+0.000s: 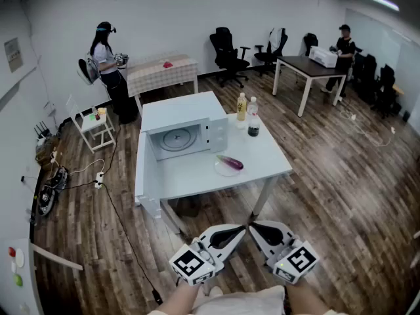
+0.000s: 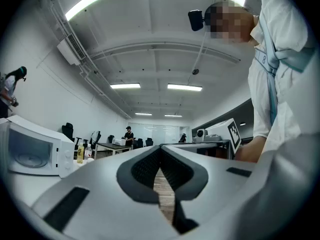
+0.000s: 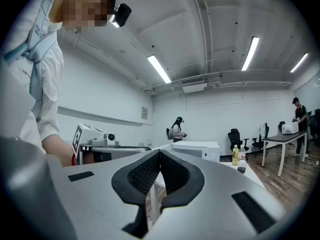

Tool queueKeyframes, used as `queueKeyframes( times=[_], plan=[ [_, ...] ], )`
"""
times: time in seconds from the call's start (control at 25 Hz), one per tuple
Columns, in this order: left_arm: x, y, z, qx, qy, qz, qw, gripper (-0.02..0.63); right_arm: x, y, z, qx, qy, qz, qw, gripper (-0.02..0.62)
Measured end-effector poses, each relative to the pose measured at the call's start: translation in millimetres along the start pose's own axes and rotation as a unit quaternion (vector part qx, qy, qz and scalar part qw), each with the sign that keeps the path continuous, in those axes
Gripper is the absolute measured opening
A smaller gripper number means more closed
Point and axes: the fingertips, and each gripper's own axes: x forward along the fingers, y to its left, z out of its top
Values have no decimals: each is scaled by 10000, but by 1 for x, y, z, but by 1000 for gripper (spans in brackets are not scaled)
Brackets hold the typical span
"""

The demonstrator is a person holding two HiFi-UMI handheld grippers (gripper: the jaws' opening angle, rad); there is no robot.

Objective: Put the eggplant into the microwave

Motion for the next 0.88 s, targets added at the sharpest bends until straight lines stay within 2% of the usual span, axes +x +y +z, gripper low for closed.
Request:
queueKeyframes(
  times=[0.4,0.6,0.76,0.88],
  plan=[
    [-14,14,10,-41,-230,136,9996,2,18,13,-8,123,122,152,9997,32],
    [-21,13,8,-189,-312,143,9992,2,17,13,-10,142,153,149,9997,32],
    [-25,23,14,-217,-410,159,9988,2,27,15,-7,253,152,299,9991,34],
    [-35,24,6,-377,-394,204,9983,3,26,24,-15,376,300,374,9981,35]
  ],
)
